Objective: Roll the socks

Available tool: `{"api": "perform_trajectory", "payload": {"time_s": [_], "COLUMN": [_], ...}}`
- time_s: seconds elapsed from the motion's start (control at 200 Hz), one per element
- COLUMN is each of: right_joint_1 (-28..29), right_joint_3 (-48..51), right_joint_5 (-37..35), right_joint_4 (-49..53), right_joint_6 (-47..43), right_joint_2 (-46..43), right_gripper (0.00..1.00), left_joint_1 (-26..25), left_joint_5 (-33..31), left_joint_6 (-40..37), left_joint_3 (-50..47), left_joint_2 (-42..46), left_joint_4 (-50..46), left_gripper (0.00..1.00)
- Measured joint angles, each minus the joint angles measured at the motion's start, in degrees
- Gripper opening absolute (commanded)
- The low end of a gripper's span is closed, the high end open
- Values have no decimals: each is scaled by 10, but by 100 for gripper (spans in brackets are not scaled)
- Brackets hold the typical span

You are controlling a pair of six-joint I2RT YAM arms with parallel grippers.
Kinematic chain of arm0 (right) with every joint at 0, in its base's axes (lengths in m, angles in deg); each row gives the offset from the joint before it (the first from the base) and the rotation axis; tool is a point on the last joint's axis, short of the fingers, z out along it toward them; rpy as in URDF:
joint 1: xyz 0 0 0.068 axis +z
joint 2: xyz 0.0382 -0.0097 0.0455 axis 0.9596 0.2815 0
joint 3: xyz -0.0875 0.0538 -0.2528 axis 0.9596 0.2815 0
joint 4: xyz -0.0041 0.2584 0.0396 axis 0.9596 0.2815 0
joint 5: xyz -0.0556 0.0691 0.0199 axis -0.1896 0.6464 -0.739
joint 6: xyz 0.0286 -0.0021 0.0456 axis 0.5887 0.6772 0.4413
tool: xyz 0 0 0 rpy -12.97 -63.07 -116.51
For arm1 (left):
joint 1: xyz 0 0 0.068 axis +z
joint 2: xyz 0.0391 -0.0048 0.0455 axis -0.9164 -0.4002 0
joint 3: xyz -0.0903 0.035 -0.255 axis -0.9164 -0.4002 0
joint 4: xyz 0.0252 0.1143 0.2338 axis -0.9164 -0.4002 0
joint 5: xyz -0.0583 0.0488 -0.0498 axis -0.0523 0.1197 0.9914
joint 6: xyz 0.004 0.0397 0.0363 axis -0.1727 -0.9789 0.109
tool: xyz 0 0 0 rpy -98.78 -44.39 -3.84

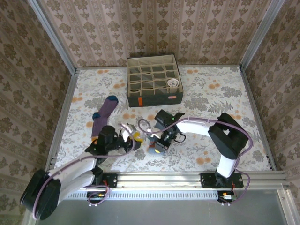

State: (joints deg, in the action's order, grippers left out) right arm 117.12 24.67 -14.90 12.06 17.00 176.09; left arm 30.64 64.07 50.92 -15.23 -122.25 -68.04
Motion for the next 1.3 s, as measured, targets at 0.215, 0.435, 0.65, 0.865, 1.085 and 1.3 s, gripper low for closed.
{"api": "perform_trajectory", "payload": {"time_s": [0.215,0.435,0.65,0.865,1.085,1.3], "right_joint_1": [-16,-21,-24,-30,-42,-47], "right_joint_3": [0,3,14,27,40,55], "right_joint_5": [38,54,67,75,79,78], "right_joint_4": [-3,-21,-37,-48,-58,-75], "right_joint_6": [28,46,55,60,80,118], "right_joint_2": [14,18,18,17,11,0], "right_gripper": [0,0,0,0,0,11], "left_joint_1": [-68,-93,-100,-103,-103,-91], "left_joint_5": [-6,2,30,65,107,127], "left_joint_6": [-42,-50,-50,-49,-37,-11], "left_joint_3": [-13,3,62,83,85,95], "left_joint_2": [11,-138,-267,-339,-379,-396], "left_joint_4": [12,42,103,156,205,207], "left_gripper": [50,51,51,39,8,1]}}
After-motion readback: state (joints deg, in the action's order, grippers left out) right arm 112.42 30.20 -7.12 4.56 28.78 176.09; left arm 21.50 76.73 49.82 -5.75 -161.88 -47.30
